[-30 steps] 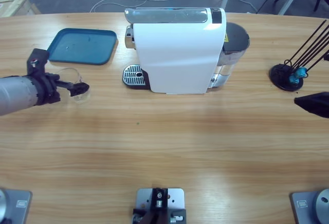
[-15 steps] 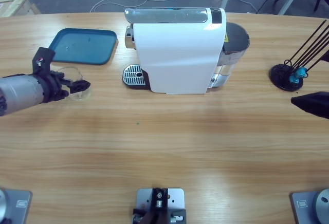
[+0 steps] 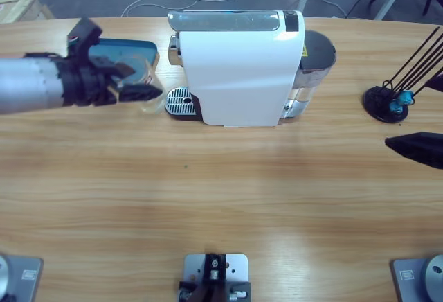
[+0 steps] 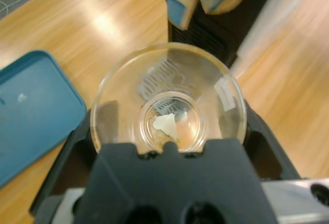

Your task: Pour coffee

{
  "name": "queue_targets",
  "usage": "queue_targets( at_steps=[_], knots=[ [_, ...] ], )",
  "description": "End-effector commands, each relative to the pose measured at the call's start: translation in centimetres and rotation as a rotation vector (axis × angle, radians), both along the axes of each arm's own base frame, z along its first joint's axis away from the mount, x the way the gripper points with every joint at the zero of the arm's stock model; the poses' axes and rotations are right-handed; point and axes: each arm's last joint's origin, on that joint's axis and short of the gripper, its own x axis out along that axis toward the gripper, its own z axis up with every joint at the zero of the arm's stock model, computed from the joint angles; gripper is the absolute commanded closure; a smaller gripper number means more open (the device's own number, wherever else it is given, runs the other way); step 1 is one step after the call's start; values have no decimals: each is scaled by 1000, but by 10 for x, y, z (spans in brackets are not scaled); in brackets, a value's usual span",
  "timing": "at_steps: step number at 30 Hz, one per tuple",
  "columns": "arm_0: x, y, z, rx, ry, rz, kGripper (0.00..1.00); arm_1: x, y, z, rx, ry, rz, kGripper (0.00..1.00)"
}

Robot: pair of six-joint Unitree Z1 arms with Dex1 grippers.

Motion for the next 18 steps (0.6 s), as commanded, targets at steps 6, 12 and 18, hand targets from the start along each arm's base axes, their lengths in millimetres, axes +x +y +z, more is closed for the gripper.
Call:
queue_targets(
  at_steps=[6,12,18],
  knots=[
    [61,-24,-40,44,82,-9,731,-8,-11,-7,-6,-13,24,0],
    [70,-38,-47,31,97,-47,731,-7,-11,-8,-12,-11,21,0],
    [67,-48,-61,39,140,-84,731,-8,-12,-10,-17,-8,21,0]
  ],
)
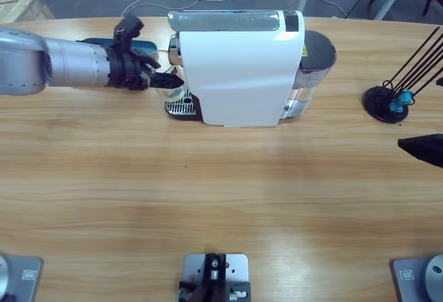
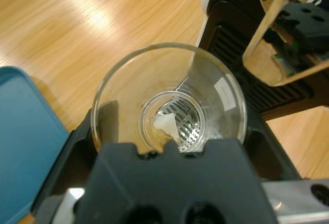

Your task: Pour coffee

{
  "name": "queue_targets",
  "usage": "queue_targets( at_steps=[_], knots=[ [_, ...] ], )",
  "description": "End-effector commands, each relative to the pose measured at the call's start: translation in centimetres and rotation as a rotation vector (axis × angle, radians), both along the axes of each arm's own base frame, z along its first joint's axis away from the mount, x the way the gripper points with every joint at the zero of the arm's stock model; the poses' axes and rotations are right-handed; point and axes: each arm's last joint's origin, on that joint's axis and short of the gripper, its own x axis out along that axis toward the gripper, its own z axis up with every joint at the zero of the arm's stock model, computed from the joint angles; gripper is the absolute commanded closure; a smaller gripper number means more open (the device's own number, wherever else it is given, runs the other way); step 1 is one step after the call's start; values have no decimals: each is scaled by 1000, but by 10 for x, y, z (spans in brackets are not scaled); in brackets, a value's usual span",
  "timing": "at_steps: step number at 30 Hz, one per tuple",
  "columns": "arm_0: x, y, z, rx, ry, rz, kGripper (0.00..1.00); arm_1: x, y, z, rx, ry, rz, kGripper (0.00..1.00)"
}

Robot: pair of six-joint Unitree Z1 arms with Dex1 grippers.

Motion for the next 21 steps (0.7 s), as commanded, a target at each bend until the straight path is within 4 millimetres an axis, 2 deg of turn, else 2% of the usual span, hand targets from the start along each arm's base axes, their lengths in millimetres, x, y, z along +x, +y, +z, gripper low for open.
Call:
queue_targets(
  at_steps=[1,3,4,5,6,15,21],
  knots=[
    [1,-15,-30,28,76,-61,731,-3,-4,-13,-27,17,9,0],
    [1,-15,-32,31,81,-61,689,-3,-4,-12,-27,17,9,0],
    [2,-16,-33,33,83,-59,383,-3,-5,-12,-26,16,9,0],
    [1,-15,-33,35,84,-57,123,-3,-5,-12,-26,16,9,0],
    [1,-15,-33,33,83,-58,22,-3,-5,-12,-26,16,9,0],
    [-10,-16,-27,7,94,-104,9,-3,-5,-11,-23,14,9,0],
    [-22,-8,-20,0,96,-113,9,-3,-5,-11,-20,12,10,0]
  ],
)
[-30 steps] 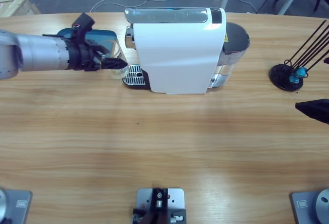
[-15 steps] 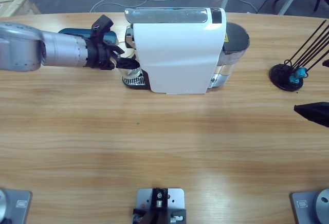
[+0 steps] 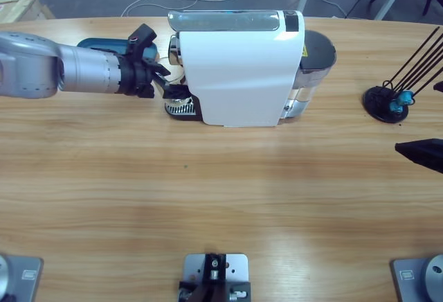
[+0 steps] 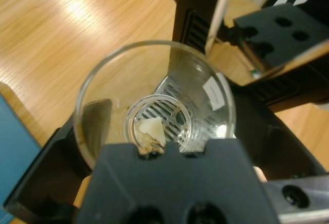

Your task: Pour coffee

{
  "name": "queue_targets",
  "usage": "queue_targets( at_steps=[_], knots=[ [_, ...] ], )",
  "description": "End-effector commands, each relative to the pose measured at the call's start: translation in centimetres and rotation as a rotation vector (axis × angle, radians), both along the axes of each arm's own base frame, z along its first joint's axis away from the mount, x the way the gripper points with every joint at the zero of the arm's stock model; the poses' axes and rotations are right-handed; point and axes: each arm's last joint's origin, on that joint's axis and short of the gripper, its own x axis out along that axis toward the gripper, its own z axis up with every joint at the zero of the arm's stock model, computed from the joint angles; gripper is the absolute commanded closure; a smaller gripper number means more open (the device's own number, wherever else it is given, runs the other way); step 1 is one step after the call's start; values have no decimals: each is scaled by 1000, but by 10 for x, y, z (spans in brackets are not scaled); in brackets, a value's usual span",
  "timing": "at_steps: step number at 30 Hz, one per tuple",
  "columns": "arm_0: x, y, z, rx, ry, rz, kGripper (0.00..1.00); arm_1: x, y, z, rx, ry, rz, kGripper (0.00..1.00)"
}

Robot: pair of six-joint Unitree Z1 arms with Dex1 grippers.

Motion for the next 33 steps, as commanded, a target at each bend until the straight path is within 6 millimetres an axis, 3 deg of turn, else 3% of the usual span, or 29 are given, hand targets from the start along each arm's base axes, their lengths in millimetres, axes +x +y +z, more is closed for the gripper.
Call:
queue_targets(
  at_steps=[1,8,16,18,21,25,27,28,29,30,33],
  knots=[
    [-23,7,-10,16,57,-47,9,-3,-5,-7,-9,6,10,0],
    [-47,32,-12,45,84,-20,9,-6,-8,-4,0,9,7,0],
    [-77,66,9,42,28,50,9,-8,-9,3,11,31,7,0],
    [-93,76,26,23,30,63,9,-6,-6,9,8,52,22,0],
    [-135,99,74,-35,-34,37,9,1,10,13,-35,133,70,0],
    [-167,129,121,20,-64,119,11,30,33,20,-87,169,28,16],
    [-175,140,126,86,-61,177,9,53,38,25,-68,192,9,234],
    [-178,144,124,112,-59,196,10,67,41,27,-64,202,-7,405],
    [-181,146,120,133,-49,204,16,84,45,30,-65,216,-1,754],
    [-183,149,116,156,-43,216,18,99,49,31,-78,233,2,966],
    [-186,154,118,143,-51,270,9,139,63,37,-124,258,-22,1000]
  ],
)
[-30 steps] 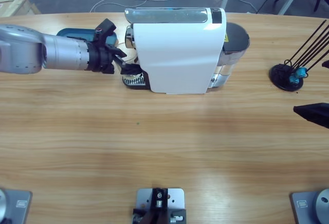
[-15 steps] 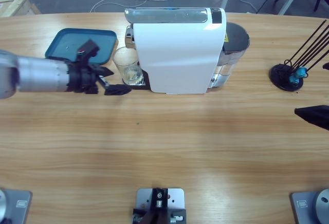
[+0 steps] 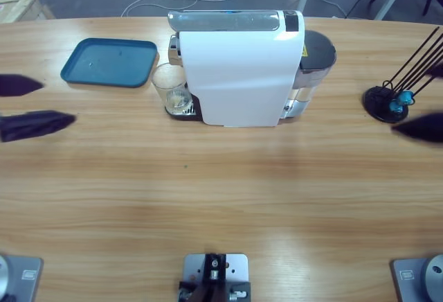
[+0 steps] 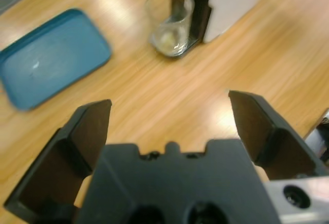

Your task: Pour coffee

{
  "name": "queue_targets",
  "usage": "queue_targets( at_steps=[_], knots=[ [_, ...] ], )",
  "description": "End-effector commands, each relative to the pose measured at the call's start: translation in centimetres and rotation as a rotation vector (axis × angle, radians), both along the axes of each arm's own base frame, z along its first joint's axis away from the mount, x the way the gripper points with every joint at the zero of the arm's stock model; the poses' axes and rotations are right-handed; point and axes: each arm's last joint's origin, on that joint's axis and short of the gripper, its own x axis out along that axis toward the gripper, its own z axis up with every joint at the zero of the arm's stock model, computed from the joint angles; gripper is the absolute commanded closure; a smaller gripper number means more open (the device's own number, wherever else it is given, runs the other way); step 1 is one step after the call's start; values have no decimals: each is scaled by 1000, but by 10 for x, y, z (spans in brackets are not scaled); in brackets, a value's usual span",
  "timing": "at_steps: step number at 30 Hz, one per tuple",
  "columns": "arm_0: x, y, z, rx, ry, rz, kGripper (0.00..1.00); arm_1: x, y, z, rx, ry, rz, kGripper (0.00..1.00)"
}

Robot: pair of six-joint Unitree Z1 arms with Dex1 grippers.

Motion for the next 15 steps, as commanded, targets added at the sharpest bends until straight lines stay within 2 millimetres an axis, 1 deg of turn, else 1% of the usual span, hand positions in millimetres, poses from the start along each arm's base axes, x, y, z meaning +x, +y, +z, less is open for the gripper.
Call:
queue_targets(
  at_steps=[1,3,4,5,7,9,12,15],
  knots=[
    [-18,21,-2,67,22,145,9,108,40,0,-117,123,-41,1000],
    [-17,23,8,118,41,186,11,135,46,3,-153,129,-69,1000],
    [-20,27,16,133,45,192,19,146,49,3,-170,135,-81,1000],
    [-24,30,19,135,40,197,23,157,53,3,-179,146,-87,1000],
    [-29,34,19,132,34,206,23,175,63,0,-196,158,-94,1000],
    [-27,34,17,138,43,214,24,191,71,-6,-225,159,-111,1000],
    [-24,34,17,142,51,234,59,212,87,-13,-256,169,-116,1000],
    [-23,34,17,141,52,240,55,222,110,-20,-269,185,-81,1000]
  ],
)
